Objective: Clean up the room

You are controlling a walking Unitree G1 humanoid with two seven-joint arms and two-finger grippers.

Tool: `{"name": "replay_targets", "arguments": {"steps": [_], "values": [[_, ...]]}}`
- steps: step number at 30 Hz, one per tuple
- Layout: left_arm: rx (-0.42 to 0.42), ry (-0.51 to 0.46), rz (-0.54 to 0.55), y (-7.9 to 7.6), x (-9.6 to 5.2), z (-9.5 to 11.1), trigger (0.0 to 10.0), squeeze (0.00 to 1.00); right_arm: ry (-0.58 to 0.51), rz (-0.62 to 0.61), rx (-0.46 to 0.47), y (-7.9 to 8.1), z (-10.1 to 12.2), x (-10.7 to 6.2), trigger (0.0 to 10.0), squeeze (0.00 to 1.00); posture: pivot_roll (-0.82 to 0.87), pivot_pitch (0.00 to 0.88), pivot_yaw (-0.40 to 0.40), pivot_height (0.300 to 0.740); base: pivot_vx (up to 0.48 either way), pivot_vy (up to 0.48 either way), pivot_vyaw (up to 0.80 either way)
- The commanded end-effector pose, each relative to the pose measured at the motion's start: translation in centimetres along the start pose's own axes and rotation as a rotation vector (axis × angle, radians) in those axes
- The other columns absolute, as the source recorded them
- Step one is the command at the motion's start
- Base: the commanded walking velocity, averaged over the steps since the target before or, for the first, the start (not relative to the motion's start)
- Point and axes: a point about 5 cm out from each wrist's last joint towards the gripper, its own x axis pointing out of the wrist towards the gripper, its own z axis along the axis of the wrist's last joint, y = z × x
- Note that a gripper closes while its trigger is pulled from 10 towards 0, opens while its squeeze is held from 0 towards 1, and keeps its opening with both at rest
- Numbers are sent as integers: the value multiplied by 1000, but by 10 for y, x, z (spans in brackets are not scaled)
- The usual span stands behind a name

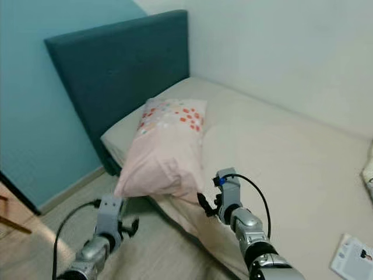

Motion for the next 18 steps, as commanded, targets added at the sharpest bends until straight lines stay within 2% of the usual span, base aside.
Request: {"name": "replay_targets", "arguments": {"steps": [1, 2, 4, 6, 7, 10, 12, 13, 16, 18], "values": [[27, -83, 3, 7, 5, 18, 10000, 0, 34, -67, 43, -9, -8, -5, 10000, 0, -10, 36, -41, 740, 480, 0, 0], [27, -83, 3, 7, 5, 18, 10000, 0, 34, -67, 43, -9, -8, -5, 10000, 0, -10, 36, -41, 740, 480, 0, 0], [70, -137, -18, 9, 8, 32, 10000, 0, 87, -127, 88, -15, -23, -11, 10000, 0, -6, 33, -40, 740, 480, 0, 0], [70, -137, -18, 9, 8, 32, 10000, 0, 87, -127, 88, -15, -23, -11, 10000, 0, -6, 33, -40, 740, 480, 0, 0], [91, -151, -31, 9, 9, 36, 10000, 0, 113, -148, 103, -17, -30, -15, 10000, 0, -4, 32, -34, 740, 450, 0, 0], [143, -120, -72, 1, 8, 29, 10000, 0, 175, -180, 125, -19, -50, -25, 10000, 0, -7, 30, -30, 740, 392, 0, 0], [143, -120, -72, 1, 8, 29, 10000, 0, 175, -180, 125, -19, -50, -25, 10000, 0, -7, 30, -30, 740, 375, 0, 0], [122, -65, -64, -1, 5, 17, 10000, 0, 181, -176, 133, -19, -53, -27, 10000, 0, -15, 27, -25, 740, 0, 0, 0], [104, -32, -57, -2, 4, 11, 10000, 0, 182, -172, 134, -19, -54, -27, 10000, 0, -15, 27, -25, 740, 0, 0, 0], [80, 66, -84, -8, -4, -12, 10000, 0, 154, -147, 138, -19, -50, -26, 10000, 0, -19, 31, -24, 740, 0, 0, 0]]}}
